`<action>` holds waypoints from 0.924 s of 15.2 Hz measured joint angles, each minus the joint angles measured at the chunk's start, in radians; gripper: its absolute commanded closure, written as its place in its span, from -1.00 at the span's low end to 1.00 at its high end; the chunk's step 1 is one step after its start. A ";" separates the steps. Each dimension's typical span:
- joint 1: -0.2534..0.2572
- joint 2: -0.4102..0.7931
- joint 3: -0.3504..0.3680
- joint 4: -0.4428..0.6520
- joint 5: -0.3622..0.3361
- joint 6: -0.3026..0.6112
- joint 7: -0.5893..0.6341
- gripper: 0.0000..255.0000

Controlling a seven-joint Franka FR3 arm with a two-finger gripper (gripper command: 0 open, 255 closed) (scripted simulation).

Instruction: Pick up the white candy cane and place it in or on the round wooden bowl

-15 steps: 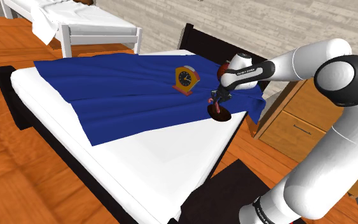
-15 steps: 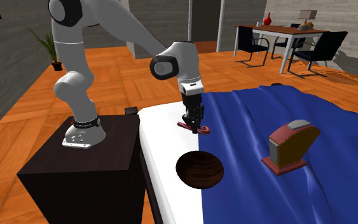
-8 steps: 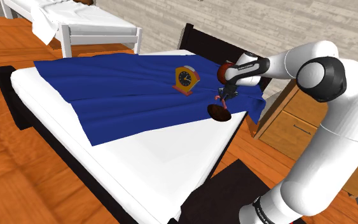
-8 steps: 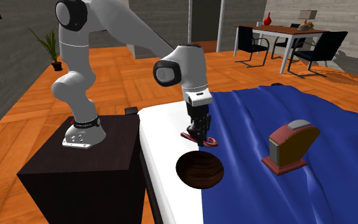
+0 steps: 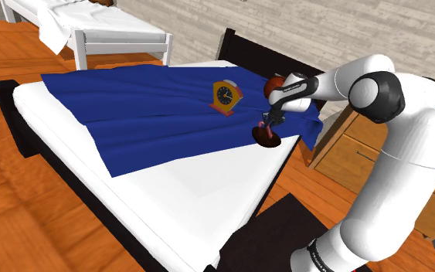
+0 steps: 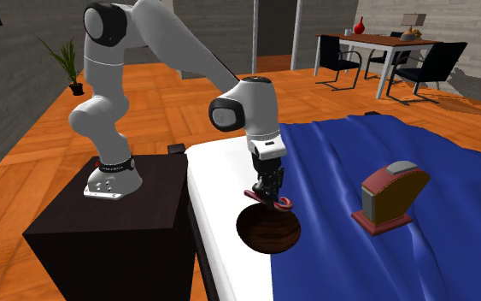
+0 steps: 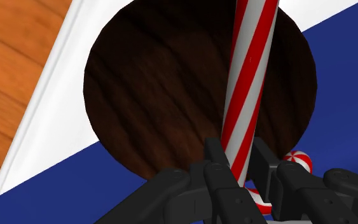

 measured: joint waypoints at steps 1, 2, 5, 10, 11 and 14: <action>0.000 0.006 0.002 -0.007 0.003 0.012 0.000 1.00; -0.003 0.014 0.004 -0.010 0.007 0.023 -0.003 1.00; -0.010 0.045 0.013 -0.017 0.022 0.060 -0.010 1.00; -0.013 0.055 0.016 -0.019 0.027 0.071 -0.013 1.00; -0.013 0.055 0.016 -0.019 0.027 0.072 -0.013 1.00; -0.013 0.055 0.016 -0.019 0.027 0.072 -0.013 -1.00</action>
